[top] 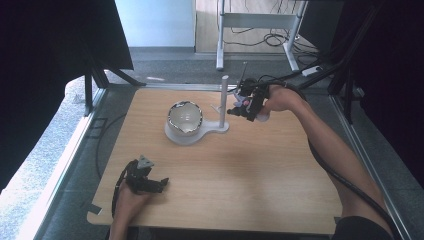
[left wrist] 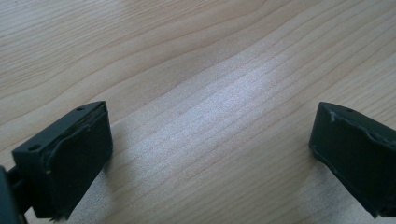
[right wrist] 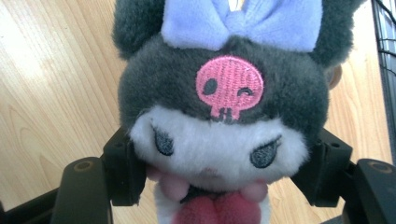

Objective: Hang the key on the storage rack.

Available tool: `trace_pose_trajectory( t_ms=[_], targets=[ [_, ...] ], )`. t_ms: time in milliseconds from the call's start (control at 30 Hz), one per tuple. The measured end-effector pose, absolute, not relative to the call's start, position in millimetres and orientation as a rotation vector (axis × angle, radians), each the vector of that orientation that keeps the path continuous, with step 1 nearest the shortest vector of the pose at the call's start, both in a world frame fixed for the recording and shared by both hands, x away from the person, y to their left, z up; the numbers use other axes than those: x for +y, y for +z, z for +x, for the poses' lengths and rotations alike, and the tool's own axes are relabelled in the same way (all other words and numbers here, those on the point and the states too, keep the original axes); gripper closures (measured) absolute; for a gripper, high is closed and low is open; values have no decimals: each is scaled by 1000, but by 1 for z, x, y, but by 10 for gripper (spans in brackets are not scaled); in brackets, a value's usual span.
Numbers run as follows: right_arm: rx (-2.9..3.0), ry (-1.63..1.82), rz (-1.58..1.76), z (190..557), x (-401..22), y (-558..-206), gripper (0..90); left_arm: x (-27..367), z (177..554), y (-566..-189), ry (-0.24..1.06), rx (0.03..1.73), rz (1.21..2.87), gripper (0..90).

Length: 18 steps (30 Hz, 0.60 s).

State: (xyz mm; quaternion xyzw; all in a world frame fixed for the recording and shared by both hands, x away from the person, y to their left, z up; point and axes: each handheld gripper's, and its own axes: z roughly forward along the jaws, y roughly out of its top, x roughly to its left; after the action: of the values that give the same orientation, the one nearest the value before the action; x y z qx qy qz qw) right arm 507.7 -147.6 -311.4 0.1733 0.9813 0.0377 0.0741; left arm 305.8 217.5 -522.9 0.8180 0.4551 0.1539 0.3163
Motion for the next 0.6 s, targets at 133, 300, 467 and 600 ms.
trace_pose_trajectory(
  t_ms=[133, 300, 467, 600],
  targets=[
    [2953, 132, 527, 510, -144, -323, 293, 217, 306, -523, 409, 1198, 2151, 0],
    [2955, 149, 531, 513, -140, -332, 292, 218, 306, -523, 402, 1196, 2154, 0],
    [2959, 158, 524, 516, -136, -342, 289, 218, 306, -523, 402, 1196, 2154, 0],
    [2967, 161, 515, 519, -135, -350, 251, 218, 306, -523, 405, 1197, 2152, 0]
  ],
)
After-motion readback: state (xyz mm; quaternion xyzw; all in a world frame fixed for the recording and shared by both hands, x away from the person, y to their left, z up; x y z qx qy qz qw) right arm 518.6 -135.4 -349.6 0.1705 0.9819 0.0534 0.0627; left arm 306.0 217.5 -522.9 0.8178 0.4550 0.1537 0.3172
